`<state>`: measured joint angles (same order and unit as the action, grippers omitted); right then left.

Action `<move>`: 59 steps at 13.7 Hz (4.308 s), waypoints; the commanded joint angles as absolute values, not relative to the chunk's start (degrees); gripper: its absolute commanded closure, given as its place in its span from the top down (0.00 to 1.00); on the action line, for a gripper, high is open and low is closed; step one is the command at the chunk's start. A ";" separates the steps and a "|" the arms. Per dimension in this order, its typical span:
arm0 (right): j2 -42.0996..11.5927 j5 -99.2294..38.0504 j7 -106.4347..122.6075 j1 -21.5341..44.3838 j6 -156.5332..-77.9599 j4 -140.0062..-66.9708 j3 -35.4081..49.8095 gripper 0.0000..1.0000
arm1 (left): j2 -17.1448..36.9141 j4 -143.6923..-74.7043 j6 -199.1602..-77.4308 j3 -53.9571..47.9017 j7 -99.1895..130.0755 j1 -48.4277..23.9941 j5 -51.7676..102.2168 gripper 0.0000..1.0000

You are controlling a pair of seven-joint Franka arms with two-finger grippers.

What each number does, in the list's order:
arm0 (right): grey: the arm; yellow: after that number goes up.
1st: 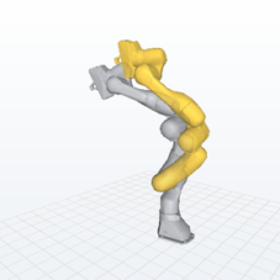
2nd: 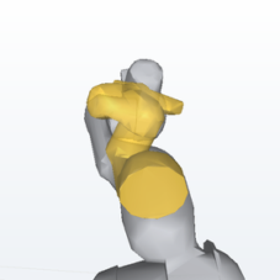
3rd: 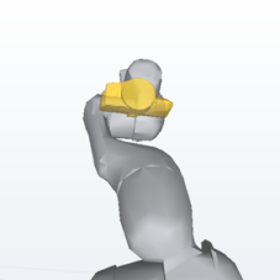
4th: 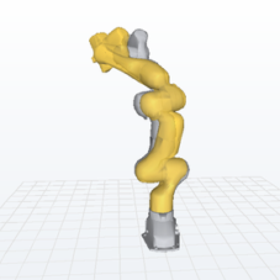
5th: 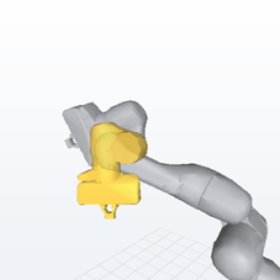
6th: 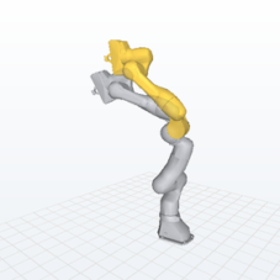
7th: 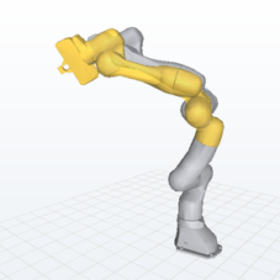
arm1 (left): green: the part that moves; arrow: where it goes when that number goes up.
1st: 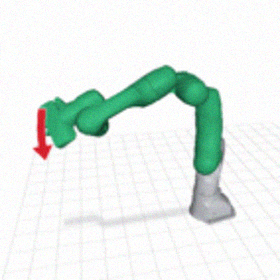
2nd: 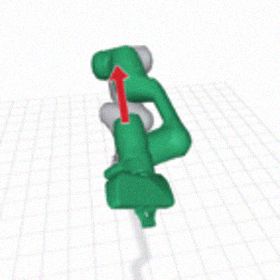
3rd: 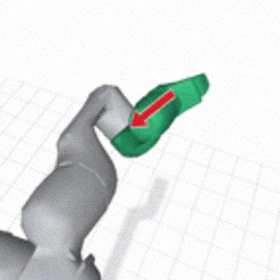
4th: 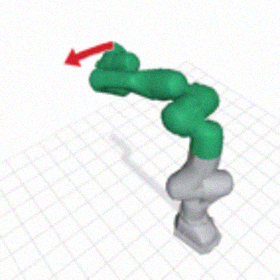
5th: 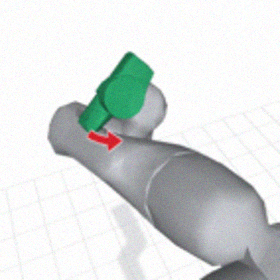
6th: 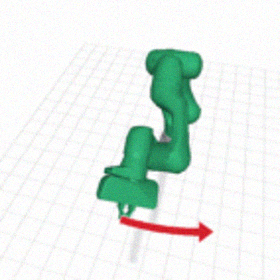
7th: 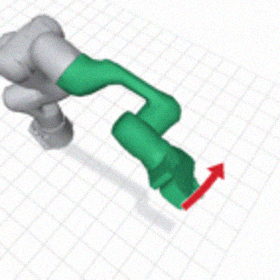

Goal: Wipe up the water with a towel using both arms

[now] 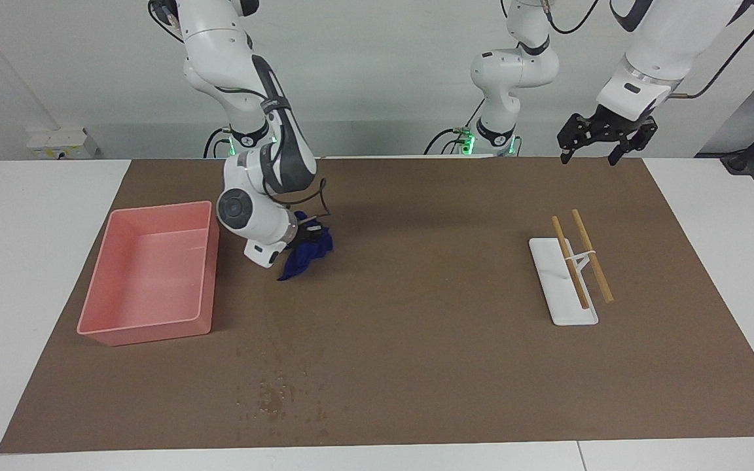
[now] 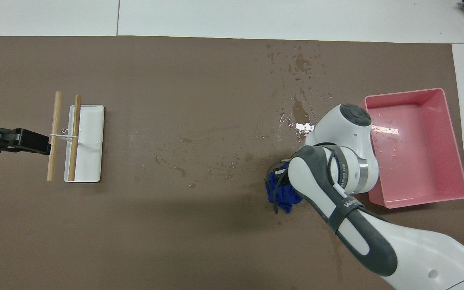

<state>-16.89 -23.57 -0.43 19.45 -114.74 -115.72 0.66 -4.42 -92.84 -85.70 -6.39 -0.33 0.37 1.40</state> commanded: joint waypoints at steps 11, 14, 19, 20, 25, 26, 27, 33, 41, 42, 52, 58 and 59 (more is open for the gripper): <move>-22.06 -18.14 21.59 17.59 -137.63 -109.43 0.53 0.00 | -5.71 -94.22 -85.69 -6.06 -0.70 0.44 2.11 1.00; -23.46 -4.69 27.84 14.42 -138.69 -106.36 0.62 0.00 | -5.71 -94.22 -85.69 -5.98 -0.70 0.44 2.11 1.00; -26.10 4.02 43.82 10.12 -138.78 -99.95 0.62 0.00 | -5.71 -94.22 -85.69 -6.06 -0.70 0.44 2.11 1.00; -26.71 5.17 46.55 9.32 -138.78 -98.45 0.62 0.00 | -5.71 -94.22 -85.69 -6.06 -0.70 0.44 2.11 1.00; -28.82 9.83 54.58 8.79 -142.18 -95.10 0.62 0.00 | -5.71 -94.22 -85.69 -6.06 -0.70 0.44 2.11 1.00; -29.00 10.19 53.88 9.14 -144.38 -95.01 0.62 0.00 | -5.71 -94.22 -85.69 -6.06 -0.70 0.44 2.11 1.00; -29.26 10.02 52.66 9.92 -145.27 -95.44 0.70 0.00 | -5.71 -94.22 -85.69 -6.06 -0.70 0.44 2.11 1.00; -29.97 6.00 23.78 15.63 -141.26 -96.06 1.14 0.00 | -5.71 -94.22 -85.69 -6.06 -0.70 0.44 2.11 1.00; -29.36 -26.35 -1.20 18.80 -134.91 -95.89 1.23 0.00 | -5.71 -94.22 -85.69 -6.06 -0.70 0.44 2.11 1.00; -29.36 -28.98 -4.71 19.33 -135.00 -95.89 1.23 0.00 | -5.71 -94.22 -85.69 -6.06 -0.70 0.44 2.11 1.00; -29.71 -50.81 -16.36 23.47 -142.03 -94.13 1.23 0.00 | -5.71 -94.22 -85.69 -5.98 -0.70 0.44 2.11 1.00; -31.72 -32.27 4.79 19.08 -134.58 -87.73 1.14 0.00 | -5.71 -94.22 -85.69 -5.98 -0.70 0.44 2.11 1.00; -31.82 -31.04 7.97 17.85 -132.82 -86.76 1.14 0.00 | -5.71 -94.22 -85.69 -6.06 -0.70 0.44 2.11 1.00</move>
<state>-30.04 -33.78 1.54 20.11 -136.62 -91.33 0.70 -4.42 -92.85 -85.69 -6.38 -0.33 0.37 1.40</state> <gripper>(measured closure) 0.780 0.000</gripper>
